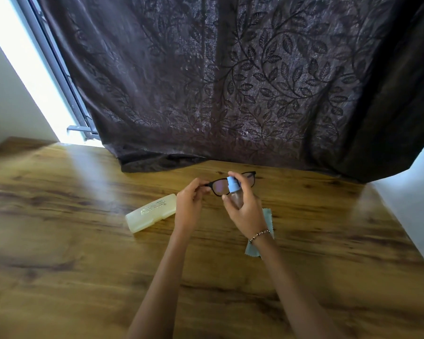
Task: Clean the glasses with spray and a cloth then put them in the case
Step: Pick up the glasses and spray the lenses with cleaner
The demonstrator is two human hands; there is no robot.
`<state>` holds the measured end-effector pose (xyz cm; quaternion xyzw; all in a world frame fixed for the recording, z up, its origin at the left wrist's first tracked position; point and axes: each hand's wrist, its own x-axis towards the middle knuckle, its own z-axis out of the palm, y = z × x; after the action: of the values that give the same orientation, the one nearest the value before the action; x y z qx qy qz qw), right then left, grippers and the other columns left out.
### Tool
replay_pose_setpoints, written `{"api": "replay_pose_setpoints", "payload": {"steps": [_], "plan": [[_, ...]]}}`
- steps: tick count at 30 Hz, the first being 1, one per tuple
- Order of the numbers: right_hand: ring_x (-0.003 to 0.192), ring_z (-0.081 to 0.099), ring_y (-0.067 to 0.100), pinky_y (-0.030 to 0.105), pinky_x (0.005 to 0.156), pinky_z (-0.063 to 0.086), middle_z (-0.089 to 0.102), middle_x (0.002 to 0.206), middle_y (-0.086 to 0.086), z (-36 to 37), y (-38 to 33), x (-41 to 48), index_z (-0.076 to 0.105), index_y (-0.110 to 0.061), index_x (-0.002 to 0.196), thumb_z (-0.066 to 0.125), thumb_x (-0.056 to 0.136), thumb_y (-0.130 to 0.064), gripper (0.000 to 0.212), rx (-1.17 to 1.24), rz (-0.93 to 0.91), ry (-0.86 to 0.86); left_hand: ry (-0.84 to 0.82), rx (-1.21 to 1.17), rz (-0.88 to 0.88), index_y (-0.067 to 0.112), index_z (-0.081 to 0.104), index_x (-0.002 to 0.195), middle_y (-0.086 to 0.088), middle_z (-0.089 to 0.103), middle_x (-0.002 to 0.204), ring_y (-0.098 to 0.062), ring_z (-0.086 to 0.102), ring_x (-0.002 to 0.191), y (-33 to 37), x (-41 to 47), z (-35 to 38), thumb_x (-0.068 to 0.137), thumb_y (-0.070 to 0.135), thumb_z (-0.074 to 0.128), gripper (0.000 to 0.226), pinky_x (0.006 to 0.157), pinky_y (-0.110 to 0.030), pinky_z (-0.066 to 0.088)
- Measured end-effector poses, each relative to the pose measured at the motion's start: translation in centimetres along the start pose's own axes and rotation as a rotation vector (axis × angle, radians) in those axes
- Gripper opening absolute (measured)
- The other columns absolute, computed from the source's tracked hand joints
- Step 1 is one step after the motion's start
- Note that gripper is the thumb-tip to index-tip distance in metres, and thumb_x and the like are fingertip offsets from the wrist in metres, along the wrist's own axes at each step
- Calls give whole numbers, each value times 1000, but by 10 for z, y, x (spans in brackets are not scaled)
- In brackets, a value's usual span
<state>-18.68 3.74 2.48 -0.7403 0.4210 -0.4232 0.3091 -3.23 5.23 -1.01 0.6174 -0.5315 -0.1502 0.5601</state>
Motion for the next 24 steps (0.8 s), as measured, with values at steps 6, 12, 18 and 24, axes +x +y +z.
{"api": "replay_pose_setpoints", "payload": {"steps": [6,12,18,24], "plan": [[36,48,14,22,33,38,58,60,8,-3,-8,5,46,-50,123,69,84,-17,56,221,147,-91,7,-15,8,10,65,95,12,68,81,3,64,76,2,0,-2,89,-4,55,18,67,-11,47],[33,41,14,20,33,35,50,58,0,-8,-11,3,45,-45,126,58,91,-11,51,496,231,-164,-15,-40,-11,10,64,95,9,67,82,4,64,78,3,-1,-2,88,-10,51,25,70,-10,48],[41,48,13,21,34,37,59,77,3,-5,-15,-1,49,-45,122,57,89,-7,51,521,269,-120,-21,-40,18,14,64,93,11,66,81,-1,65,77,6,-3,-4,88,-8,53,25,69,-14,49],[66,68,24,30,61,58,70,99,17,-2,-9,-2,53,-37,126,58,90,-2,50,579,301,-28,-14,-10,15,11,64,94,5,68,83,-2,65,79,4,-2,-4,87,-10,51,25,70,-15,50]]}}
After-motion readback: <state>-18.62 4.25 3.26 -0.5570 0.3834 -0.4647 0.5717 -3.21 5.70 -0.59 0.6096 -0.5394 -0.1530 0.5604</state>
